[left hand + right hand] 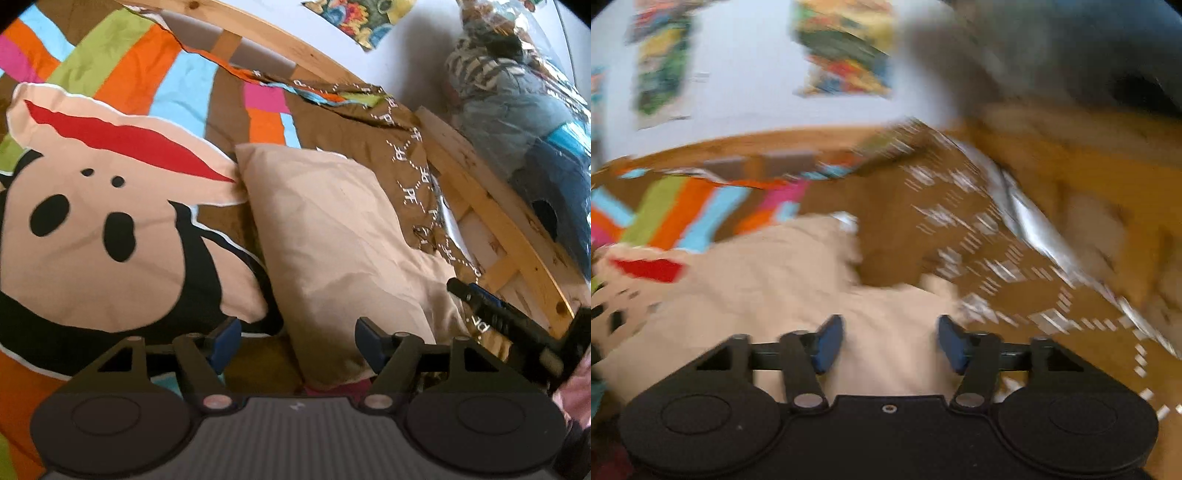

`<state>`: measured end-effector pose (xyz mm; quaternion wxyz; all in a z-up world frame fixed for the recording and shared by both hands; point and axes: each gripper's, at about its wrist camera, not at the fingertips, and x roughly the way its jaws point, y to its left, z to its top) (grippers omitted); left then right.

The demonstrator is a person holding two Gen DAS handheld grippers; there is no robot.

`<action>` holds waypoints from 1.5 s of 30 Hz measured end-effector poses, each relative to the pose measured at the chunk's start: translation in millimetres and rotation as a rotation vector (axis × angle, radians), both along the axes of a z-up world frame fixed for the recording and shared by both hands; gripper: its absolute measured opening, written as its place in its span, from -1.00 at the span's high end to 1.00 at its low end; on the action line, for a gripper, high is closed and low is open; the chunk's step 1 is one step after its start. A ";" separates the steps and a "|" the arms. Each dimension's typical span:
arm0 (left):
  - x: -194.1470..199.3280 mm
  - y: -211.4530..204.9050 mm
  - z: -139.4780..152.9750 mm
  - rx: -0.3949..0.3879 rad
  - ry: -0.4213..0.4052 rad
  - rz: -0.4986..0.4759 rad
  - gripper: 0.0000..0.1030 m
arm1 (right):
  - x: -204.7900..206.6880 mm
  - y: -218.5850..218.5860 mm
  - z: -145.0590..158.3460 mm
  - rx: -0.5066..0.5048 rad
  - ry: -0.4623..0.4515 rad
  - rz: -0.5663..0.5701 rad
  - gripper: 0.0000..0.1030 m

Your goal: Fold large clothes

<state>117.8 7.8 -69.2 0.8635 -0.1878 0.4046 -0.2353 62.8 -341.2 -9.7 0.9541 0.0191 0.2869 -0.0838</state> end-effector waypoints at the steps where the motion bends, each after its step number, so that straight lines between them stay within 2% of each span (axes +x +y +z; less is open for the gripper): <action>1: -0.1 -2.3 -1.0 0.002 0.003 -0.008 -0.42 | 4.6 -10.0 -2.0 0.021 0.022 -0.026 0.14; 4: -2.0 -4.3 -2.5 0.010 -0.003 -0.004 -0.46 | 14.8 -20.9 -6.1 0.024 0.031 -0.032 0.16; 7: -1.9 -2.6 -2.6 0.008 -0.002 0.002 -0.50 | 26.4 -16.4 -10.5 -0.066 0.049 0.030 0.26; 9: -1.3 -3.1 -3.0 0.012 0.000 0.005 -0.53 | 31.0 -11.5 -11.1 -0.123 0.058 0.074 0.47; 11: -1.4 -3.7 -3.4 0.013 0.000 0.006 -0.55 | 34.4 -4.5 -9.7 -0.205 0.061 0.119 0.56; 14: -1.1 -4.7 -4.1 0.012 0.002 0.007 -0.56 | 36.3 0.7 -7.2 -0.281 0.056 0.150 0.61; 18: -2.3 -6.0 -4.0 0.018 0.003 0.007 -0.56 | 42.5 -1.9 -8.8 -0.299 0.065 0.151 0.59; 22: -2.5 -6.5 -4.5 0.021 0.004 0.003 -0.56 | 49.9 0.3 -5.4 -0.350 0.047 0.176 0.70; 26: -2.5 -9.0 -6.2 0.027 0.011 -0.006 -0.56 | 66.1 -9.8 -18.2 -0.306 0.107 0.148 0.65; 28: -3.7 -9.4 -6.7 0.030 0.011 -0.010 -0.56 | 62.3 -12.2 -23.3 -0.305 0.090 0.147 0.63; 31: -3.4 -9.7 -6.8 0.030 0.009 -0.008 -0.56 | 58.4 -17.8 -16.2 -0.237 0.075 0.128 0.48; 33: -2.6 -9.5 -7.2 0.029 0.012 -0.005 -0.56 | 54.3 -27.1 -9.5 -0.143 0.061 0.102 0.25; 37: -2.6 -8.8 -7.0 0.035 0.013 -0.001 -0.60 | 38.4 -46.4 4.1 0.075 0.031 0.031 0.00; 39: -2.3 -8.7 -7.3 0.036 0.014 0.000 -0.62 | 33.5 -50.5 5.7 0.168 0.042 0.040 -0.41; 40: -2.0 -8.8 -7.4 0.037 0.016 0.000 -0.63 | 30.4 -51.7 6.3 0.211 0.046 0.051 -0.47; 42: -1.3 -8.6 -7.5 0.039 0.020 0.003 -0.72 | 25.0 -48.6 6.3 0.243 0.051 0.068 -0.67; 45: -0.5 -7.8 -8.3 0.037 0.027 0.007 -0.85 | 24.0 -40.7 1.2 0.212 0.086 0.082 -0.73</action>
